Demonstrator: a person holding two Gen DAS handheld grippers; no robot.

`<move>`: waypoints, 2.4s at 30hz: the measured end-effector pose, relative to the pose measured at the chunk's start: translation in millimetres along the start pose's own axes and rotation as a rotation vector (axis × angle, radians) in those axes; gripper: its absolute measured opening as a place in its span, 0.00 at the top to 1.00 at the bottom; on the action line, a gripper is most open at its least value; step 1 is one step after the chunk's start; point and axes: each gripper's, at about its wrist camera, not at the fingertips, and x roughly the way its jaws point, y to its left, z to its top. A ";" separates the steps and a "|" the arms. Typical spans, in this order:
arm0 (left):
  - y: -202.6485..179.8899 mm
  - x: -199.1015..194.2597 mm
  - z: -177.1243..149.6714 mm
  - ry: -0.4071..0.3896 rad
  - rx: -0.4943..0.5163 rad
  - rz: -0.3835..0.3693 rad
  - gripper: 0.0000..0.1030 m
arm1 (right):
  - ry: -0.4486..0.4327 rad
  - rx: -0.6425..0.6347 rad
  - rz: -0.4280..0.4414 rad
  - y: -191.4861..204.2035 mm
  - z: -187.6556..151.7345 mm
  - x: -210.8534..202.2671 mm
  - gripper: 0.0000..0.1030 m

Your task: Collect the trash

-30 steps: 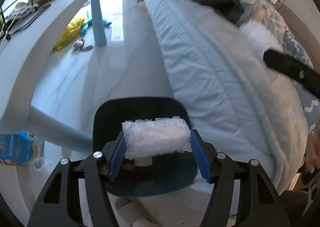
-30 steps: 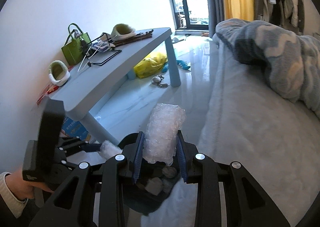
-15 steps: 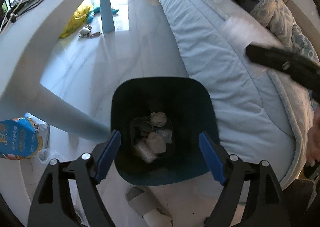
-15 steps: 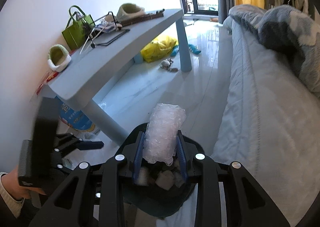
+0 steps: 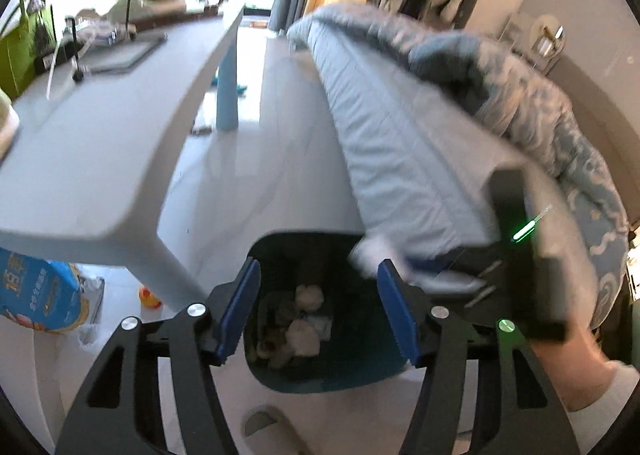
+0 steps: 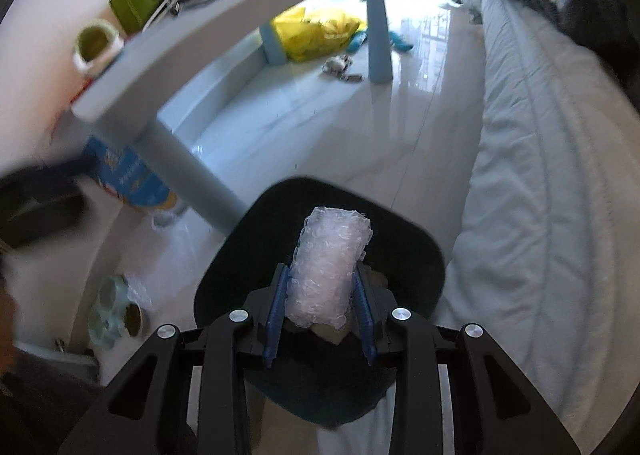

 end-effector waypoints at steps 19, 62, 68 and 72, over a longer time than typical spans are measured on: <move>-44.3 -81.1 8.1 -0.191 0.030 0.047 0.35 | -0.009 -0.057 -0.033 10.0 -23.1 -12.8 0.46; -182.1 -112.9 -63.7 -0.361 0.161 0.173 0.03 | -0.611 0.262 -0.437 -142.3 -248.8 -366.6 0.03; -183.6 -110.1 -66.2 -0.352 0.161 0.170 0.03 | -0.620 0.255 -0.384 -144.4 -252.3 -369.3 0.03; -185.3 -108.4 -67.5 -0.342 0.170 0.171 0.03 | -0.614 0.256 -0.384 -144.2 -252.3 -368.7 0.03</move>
